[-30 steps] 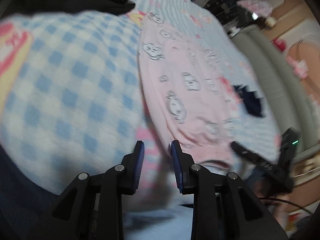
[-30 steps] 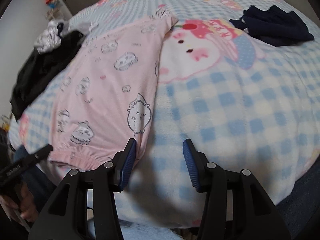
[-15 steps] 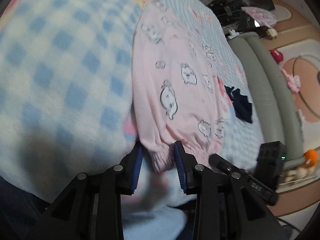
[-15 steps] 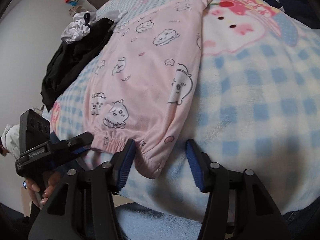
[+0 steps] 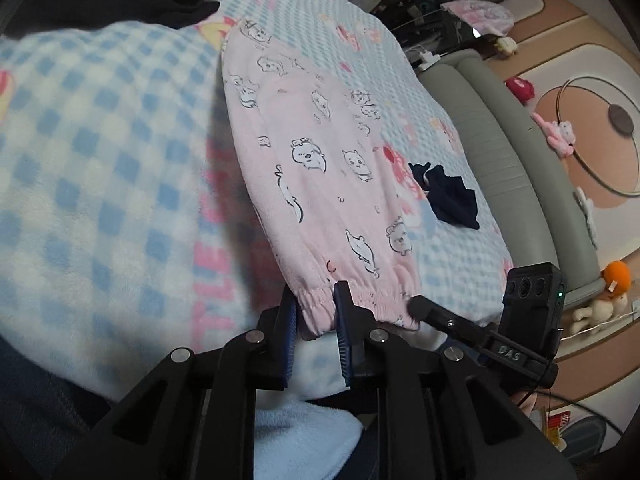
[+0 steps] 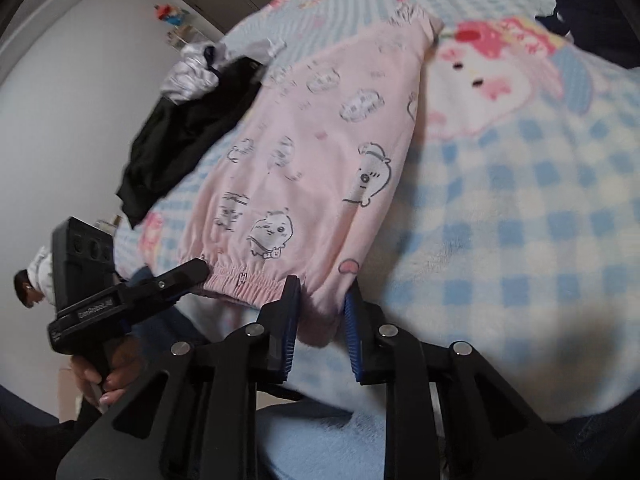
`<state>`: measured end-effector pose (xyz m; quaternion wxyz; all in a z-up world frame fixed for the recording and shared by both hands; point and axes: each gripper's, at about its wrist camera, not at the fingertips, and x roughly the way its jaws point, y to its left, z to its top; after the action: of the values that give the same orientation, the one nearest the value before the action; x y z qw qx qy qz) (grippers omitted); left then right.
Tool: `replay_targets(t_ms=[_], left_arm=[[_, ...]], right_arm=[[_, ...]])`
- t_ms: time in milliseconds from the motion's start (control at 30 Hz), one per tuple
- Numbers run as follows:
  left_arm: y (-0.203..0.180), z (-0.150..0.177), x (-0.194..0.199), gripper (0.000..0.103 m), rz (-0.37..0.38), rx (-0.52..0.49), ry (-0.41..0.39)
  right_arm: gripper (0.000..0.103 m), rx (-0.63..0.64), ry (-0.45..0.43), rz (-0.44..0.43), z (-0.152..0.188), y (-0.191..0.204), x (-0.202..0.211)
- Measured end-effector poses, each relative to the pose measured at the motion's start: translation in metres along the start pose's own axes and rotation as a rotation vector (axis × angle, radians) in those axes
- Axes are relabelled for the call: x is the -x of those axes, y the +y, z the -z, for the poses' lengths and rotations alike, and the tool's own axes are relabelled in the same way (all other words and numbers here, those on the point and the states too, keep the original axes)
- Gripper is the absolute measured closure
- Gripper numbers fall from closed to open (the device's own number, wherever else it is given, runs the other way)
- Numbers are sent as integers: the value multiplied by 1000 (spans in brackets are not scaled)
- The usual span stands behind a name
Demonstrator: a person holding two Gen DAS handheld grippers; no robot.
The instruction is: Fold clothes
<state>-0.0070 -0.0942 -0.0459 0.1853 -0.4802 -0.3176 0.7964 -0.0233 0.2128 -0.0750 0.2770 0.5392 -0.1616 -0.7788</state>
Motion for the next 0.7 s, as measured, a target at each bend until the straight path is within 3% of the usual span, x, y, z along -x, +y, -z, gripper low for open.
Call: replay_targets(t_ms=[167, 267, 433, 467, 567, 600, 667, 700], left_arm=[[5, 13, 9, 85, -9, 6, 11], [26, 17, -1, 85, -18, 83, 43], [32, 17, -9, 83, -6, 106, 69], [32, 18, -11, 83, -14, 101, 74], [35, 19, -17, 83, -12, 119, 91], [36, 19, -18, 82, -5, 127, 94], [34, 19, -18, 82, -7, 121, 93], [30, 19, -16, 82, -14, 102, 83]], right_arm=[[87, 35, -1, -18, 6, 11, 18], [86, 35, 6, -21, 9, 14, 24], [56, -87, 52, -7, 6, -10, 0], [46, -99, 61, -14, 4, -13, -4], [39, -77, 73, -38, 1, -10, -15], [46, -60, 73, -34, 2, -10, -20], [74, -44, 61, -36, 4, -6, -16], [82, -39, 52, -38, 5, -4, -12]])
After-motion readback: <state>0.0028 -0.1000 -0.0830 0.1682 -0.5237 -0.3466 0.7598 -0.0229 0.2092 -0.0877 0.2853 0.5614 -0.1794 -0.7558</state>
